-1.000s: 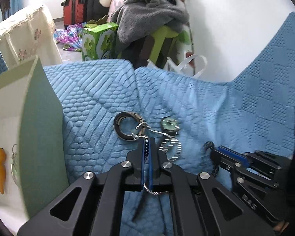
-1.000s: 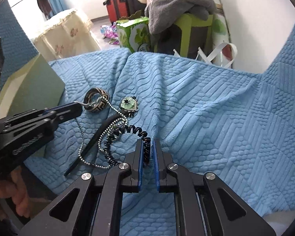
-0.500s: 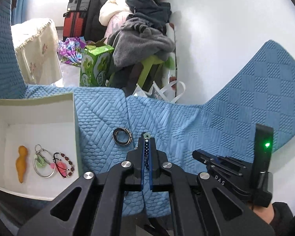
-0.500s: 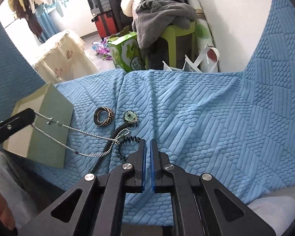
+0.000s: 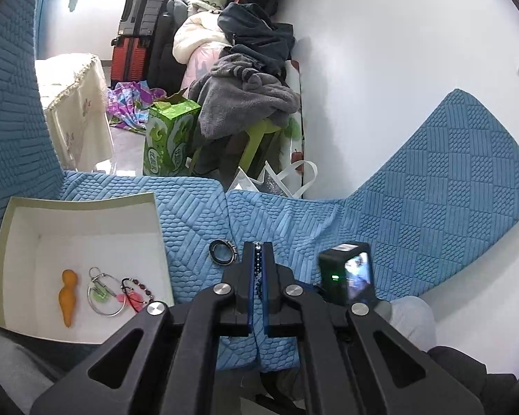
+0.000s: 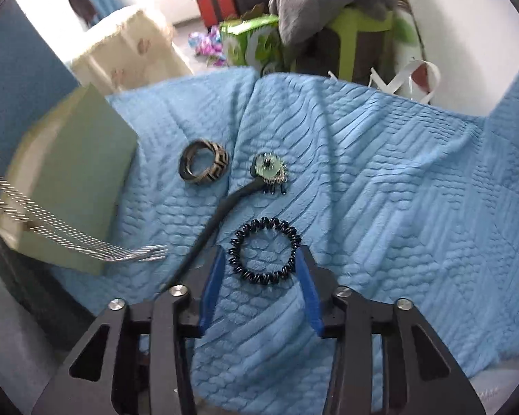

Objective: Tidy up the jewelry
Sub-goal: 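Carry the ball chain in the left tool over the box while the right tool carries the bracelet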

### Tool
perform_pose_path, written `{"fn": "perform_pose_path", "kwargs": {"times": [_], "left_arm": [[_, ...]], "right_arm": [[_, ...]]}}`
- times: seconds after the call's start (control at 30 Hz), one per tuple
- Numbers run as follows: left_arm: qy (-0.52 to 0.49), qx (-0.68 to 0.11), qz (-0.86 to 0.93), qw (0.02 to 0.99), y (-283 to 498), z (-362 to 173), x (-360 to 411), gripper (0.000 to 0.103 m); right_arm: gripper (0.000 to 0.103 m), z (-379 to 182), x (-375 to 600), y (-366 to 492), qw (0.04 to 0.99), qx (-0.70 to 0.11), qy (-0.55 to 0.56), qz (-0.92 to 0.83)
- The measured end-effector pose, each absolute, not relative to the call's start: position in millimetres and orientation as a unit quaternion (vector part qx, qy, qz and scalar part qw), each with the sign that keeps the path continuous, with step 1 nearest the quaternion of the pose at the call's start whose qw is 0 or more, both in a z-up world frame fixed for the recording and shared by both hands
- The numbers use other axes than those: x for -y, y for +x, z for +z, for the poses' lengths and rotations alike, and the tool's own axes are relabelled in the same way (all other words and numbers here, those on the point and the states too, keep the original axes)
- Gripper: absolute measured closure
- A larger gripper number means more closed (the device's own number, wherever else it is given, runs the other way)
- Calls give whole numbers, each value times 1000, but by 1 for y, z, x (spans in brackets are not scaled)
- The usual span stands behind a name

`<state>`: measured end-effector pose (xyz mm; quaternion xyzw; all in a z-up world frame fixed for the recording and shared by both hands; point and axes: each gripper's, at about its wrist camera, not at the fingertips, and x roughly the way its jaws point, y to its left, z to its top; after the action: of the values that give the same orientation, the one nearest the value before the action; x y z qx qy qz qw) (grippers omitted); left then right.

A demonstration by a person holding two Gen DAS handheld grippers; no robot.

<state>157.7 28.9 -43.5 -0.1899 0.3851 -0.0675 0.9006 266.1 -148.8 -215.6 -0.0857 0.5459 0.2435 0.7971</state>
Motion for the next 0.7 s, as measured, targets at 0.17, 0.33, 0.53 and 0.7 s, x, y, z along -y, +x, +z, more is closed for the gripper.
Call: {"fn": "perform_pose_path", "kwargs": {"times": [0.17, 0.33, 0.53, 0.7], "left_arm": [[-197, -385, -60, 900, 151, -44, -38, 101], [-201, -386, -53, 899, 148, -43, -46, 101], [-202, -387, -48, 898, 145, -42, -50, 101], [-198, -382, -48, 902, 145, -32, -53, 101]], "right_arm": [[55, -227, 138, 267, 799, -537, -127, 239], [81, -224, 131, 262, 800, -525, -133, 259], [96, -233, 118, 254, 792, -523, -166, 266], [97, -212, 119, 255, 801, -523, -143, 253]]}}
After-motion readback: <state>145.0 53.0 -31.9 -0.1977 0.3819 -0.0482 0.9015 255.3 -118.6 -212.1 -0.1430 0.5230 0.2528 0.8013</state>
